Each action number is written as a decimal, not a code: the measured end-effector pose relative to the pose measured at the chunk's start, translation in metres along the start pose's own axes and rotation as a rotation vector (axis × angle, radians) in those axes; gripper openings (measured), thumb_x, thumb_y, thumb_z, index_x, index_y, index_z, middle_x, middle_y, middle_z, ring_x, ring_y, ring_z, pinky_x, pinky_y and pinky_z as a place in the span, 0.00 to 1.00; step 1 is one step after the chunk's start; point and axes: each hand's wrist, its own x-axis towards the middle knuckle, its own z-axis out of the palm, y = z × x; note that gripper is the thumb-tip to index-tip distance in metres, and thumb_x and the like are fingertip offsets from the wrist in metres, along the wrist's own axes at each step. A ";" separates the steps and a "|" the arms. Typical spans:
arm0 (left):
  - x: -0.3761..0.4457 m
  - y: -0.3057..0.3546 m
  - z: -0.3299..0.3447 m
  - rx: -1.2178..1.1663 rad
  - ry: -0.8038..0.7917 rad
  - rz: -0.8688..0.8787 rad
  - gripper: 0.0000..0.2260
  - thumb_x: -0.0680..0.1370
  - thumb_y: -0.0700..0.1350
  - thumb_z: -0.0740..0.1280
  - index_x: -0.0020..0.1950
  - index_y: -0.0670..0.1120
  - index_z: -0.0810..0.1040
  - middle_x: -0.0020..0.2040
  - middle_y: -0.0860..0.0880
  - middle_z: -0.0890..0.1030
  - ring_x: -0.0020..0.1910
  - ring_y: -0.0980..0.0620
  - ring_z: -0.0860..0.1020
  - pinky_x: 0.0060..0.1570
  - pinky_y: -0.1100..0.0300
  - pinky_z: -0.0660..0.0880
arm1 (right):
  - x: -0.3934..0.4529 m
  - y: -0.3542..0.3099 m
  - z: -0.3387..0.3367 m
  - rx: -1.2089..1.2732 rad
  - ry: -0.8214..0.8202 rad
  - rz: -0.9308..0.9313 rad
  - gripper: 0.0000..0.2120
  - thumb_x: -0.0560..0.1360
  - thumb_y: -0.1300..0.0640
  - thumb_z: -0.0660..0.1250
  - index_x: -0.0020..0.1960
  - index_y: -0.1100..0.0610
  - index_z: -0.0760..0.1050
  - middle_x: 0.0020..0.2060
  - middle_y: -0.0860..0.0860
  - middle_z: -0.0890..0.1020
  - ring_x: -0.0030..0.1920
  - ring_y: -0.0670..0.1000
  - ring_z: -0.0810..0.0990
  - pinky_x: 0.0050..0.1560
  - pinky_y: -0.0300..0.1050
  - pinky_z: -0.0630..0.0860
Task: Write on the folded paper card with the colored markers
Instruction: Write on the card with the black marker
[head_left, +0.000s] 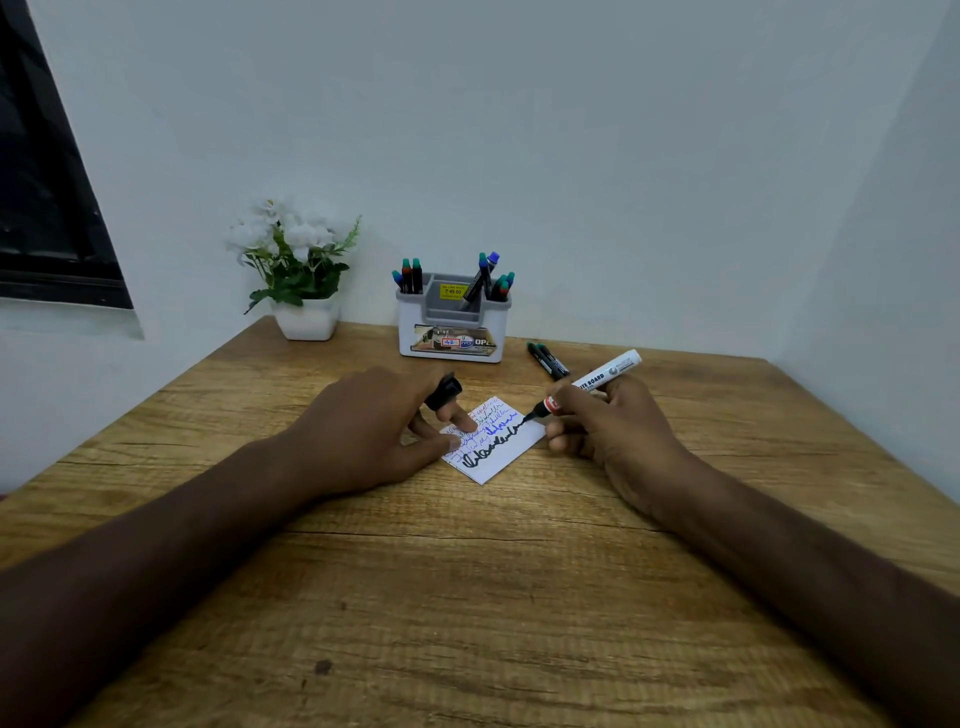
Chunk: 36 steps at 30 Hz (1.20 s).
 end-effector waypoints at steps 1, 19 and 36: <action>0.000 -0.001 0.000 0.004 -0.001 0.003 0.11 0.79 0.59 0.71 0.52 0.63 0.69 0.57 0.74 0.81 0.47 0.72 0.81 0.45 0.56 0.82 | -0.001 -0.001 0.000 0.005 0.041 -0.039 0.06 0.80 0.64 0.70 0.52 0.69 0.79 0.36 0.59 0.85 0.31 0.52 0.84 0.32 0.44 0.81; -0.004 0.012 -0.006 0.168 -0.017 -0.013 0.38 0.75 0.75 0.31 0.61 0.60 0.73 0.48 0.59 0.80 0.42 0.58 0.75 0.41 0.51 0.77 | -0.025 -0.016 0.003 0.281 -0.114 -0.234 0.07 0.81 0.67 0.69 0.56 0.69 0.81 0.41 0.63 0.87 0.39 0.55 0.88 0.43 0.44 0.86; 0.000 0.011 -0.001 0.282 -0.003 0.033 0.15 0.85 0.65 0.50 0.61 0.61 0.71 0.48 0.58 0.80 0.43 0.57 0.75 0.38 0.53 0.75 | -0.022 -0.015 0.000 0.154 -0.171 -0.269 0.06 0.81 0.67 0.69 0.53 0.66 0.84 0.38 0.60 0.88 0.39 0.54 0.87 0.45 0.47 0.85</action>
